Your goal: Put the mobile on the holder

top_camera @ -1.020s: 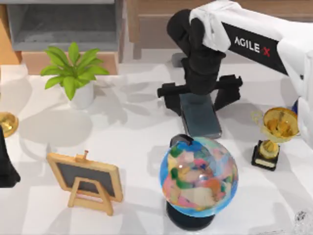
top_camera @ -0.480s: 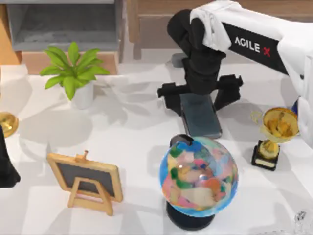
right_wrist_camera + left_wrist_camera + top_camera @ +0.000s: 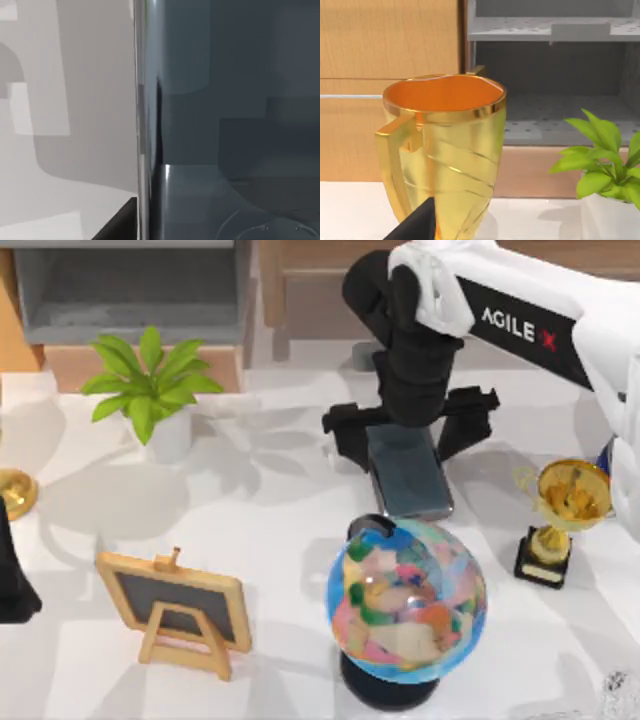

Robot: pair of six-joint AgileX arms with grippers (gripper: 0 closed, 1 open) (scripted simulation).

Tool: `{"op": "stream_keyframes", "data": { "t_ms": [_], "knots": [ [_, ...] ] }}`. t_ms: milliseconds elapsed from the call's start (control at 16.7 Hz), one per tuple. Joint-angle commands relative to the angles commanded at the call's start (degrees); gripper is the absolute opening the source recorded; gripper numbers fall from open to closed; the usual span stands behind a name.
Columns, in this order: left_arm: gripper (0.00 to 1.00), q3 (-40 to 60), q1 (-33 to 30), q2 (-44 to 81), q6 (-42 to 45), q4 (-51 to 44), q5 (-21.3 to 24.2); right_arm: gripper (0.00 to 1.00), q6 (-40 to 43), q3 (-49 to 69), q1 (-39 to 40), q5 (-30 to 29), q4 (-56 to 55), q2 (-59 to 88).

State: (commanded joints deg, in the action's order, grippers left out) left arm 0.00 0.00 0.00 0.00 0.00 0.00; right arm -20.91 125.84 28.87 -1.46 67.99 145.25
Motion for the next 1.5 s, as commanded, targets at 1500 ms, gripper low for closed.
{"op": "stream_keyframes", "data": {
  "t_ms": [1500],
  "knots": [
    [1.00, 0.0, 0.0, 0.0, 0.0, 0.0, 0.0, 0.00, 15.7, -23.6, -25.6, 15.9, -34.0, -37.3]
  ]
}}
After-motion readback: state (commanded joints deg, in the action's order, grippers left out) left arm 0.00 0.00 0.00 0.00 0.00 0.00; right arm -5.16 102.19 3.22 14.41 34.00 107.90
